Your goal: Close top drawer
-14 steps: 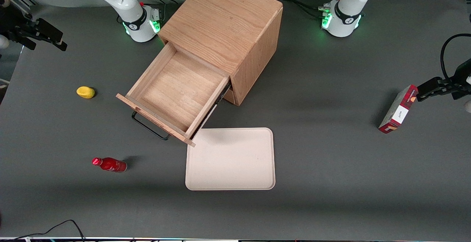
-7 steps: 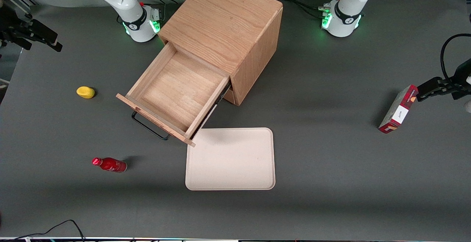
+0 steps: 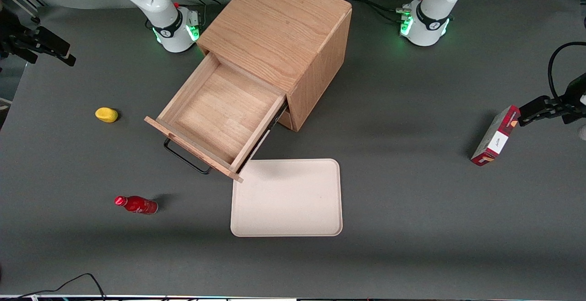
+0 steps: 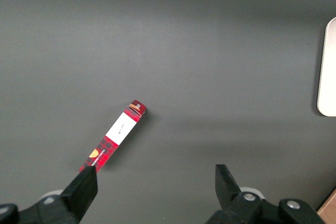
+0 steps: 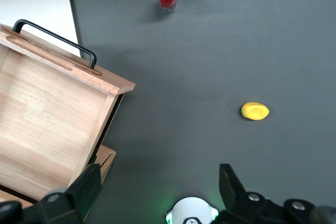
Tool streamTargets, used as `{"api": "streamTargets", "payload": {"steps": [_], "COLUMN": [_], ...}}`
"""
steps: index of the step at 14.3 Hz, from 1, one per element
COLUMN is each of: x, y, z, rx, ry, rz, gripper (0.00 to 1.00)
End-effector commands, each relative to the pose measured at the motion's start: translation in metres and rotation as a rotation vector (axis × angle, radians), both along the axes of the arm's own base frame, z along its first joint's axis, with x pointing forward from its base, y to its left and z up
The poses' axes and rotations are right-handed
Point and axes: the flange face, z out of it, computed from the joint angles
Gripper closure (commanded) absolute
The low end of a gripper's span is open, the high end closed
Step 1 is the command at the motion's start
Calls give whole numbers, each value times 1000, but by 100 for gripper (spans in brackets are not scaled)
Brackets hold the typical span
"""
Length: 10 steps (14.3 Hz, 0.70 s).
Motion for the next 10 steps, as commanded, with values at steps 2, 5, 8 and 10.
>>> {"api": "streamTargets", "payload": {"steps": [2,5,8,10], "x": [3,-1,13,39], "y": [-1,-2,2,14], "z": [12,9,19,27], "rx": [-9,-4,2,13], "ry": [-9,25,3,-4], "rz": [3,62,95,123], "gripper": [0,0,0,0]}}
